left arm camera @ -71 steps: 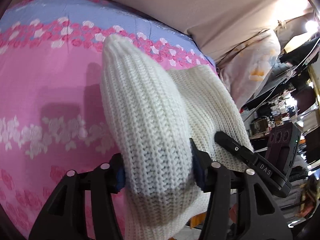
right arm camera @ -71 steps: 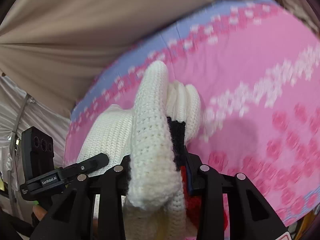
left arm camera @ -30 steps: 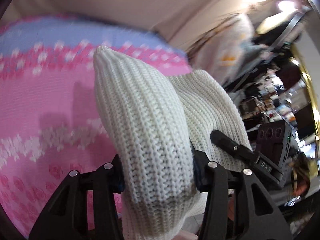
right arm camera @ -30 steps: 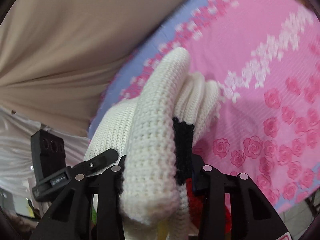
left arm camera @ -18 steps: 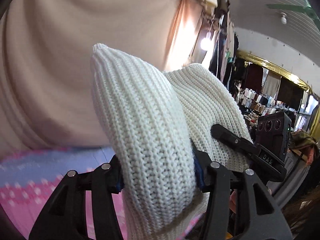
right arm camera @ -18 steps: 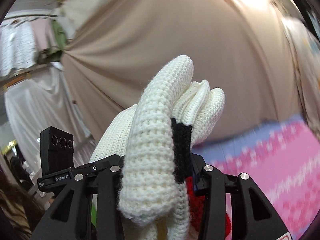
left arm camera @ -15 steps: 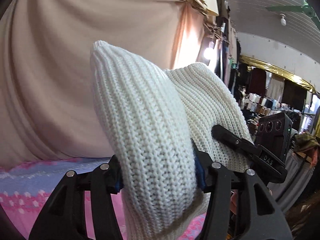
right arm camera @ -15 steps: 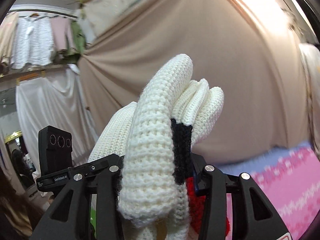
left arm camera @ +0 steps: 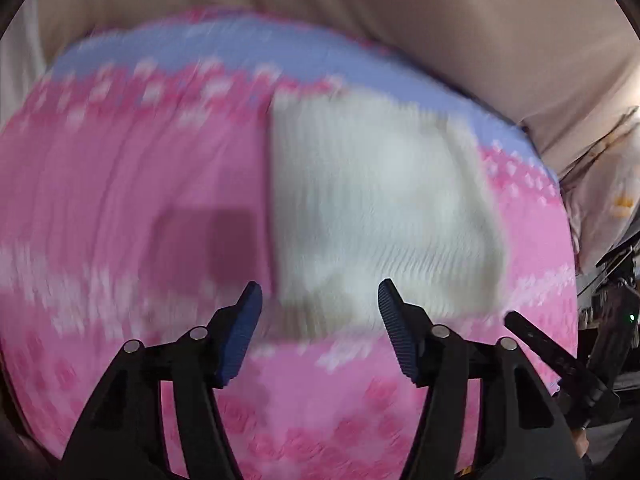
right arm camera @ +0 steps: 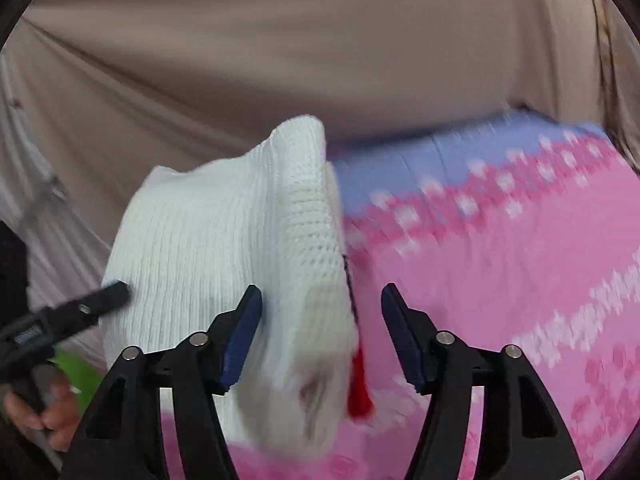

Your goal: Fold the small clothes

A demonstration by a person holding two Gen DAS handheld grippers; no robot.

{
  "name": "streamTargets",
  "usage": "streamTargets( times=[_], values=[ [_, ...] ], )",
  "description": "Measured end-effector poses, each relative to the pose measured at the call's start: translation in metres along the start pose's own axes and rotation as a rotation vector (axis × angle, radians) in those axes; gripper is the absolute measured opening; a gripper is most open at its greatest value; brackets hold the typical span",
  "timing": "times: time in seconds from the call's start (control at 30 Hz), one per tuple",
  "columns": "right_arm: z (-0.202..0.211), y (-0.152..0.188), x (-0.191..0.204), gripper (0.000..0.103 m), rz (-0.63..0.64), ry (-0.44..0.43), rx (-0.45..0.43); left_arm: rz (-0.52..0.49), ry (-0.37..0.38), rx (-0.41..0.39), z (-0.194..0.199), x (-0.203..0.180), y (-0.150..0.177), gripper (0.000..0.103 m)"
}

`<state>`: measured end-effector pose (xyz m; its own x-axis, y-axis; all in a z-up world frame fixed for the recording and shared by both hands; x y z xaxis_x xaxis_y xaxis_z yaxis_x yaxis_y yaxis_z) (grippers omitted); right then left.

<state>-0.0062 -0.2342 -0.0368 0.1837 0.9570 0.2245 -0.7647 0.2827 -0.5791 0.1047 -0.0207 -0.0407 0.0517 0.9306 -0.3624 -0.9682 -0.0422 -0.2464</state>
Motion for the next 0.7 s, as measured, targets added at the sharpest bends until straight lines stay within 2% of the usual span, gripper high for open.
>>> streamTargets(
  times=[0.03,0.07,0.13,0.17,0.2,0.23,0.27,0.37,0.4,0.43,0.47,0.5,0.53,0.57,0.6,0.7],
  values=[
    [-0.017,0.032,-0.012,0.030,-0.049,-0.036,0.069,0.025,0.012,0.006,0.001,0.010,0.011,0.059],
    [-0.020,0.057,-0.020,0.030,-0.094,-0.071,0.084,0.049,0.022,0.004,0.004,0.016,0.018,0.061],
    [-0.008,0.076,-0.024,0.033,-0.097,-0.072,0.079,0.104,0.062,-0.018,0.011,0.019,0.024,0.071],
    [-0.001,0.078,-0.024,0.039,-0.076,-0.066,0.069,0.118,0.068,-0.026,0.010,0.017,0.023,0.074],
    [0.006,0.073,-0.022,0.052,-0.052,-0.059,0.043,0.138,0.077,-0.037,0.007,0.014,0.019,0.078],
    [0.012,0.066,-0.019,0.060,-0.036,-0.059,0.015,0.140,0.086,-0.039,0.003,0.011,0.013,0.078],
    [0.014,0.056,-0.012,0.073,-0.020,-0.074,-0.011,0.133,0.084,-0.038,0.000,0.004,0.007,0.078],
    [-0.002,0.029,0.002,0.074,0.007,-0.127,-0.012,0.085,0.043,-0.035,-0.020,-0.004,-0.004,0.078],
    [-0.013,0.020,0.007,0.074,0.016,-0.138,-0.001,0.063,0.003,-0.024,-0.031,-0.005,-0.007,0.074],
    [-0.023,0.014,0.012,0.074,0.025,-0.146,0.007,0.043,-0.041,-0.007,-0.040,0.000,-0.004,0.056],
    [-0.035,0.012,0.015,0.072,0.032,-0.150,0.020,0.026,-0.077,0.020,-0.047,0.008,-0.003,0.049],
    [-0.051,0.008,0.018,0.062,0.036,-0.164,0.052,0.022,-0.098,0.058,-0.053,0.018,-0.001,0.042],
    [-0.063,0.009,0.018,0.050,0.034,-0.184,0.089,0.037,-0.089,0.070,-0.055,0.022,-0.001,0.041],
    [-0.074,0.009,0.017,0.014,0.022,-0.200,0.131,0.046,-0.086,0.069,-0.054,0.023,-0.001,0.041],
    [-0.077,0.009,0.015,0.012,-0.013,-0.232,0.142,0.042,-0.097,0.071,-0.055,0.026,-0.001,0.041],
    [-0.054,0.010,0.009,0.011,-0.037,-0.277,0.051,0.041,-0.113,0.076,-0.068,0.030,0.001,0.048]
  ],
)
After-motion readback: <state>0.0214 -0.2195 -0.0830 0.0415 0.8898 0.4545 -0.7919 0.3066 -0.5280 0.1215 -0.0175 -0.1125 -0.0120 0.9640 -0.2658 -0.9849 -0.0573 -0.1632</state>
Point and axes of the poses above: each gripper's, at about its wrist camera, not at the fingertips, and z roughly against the way its jaws point, x to its left, y to its underside, the point moved 3 cm from there along -z, roughly the way its jaws point, and after that the axes turned 12 degrees about z, right-handed, at the moved point
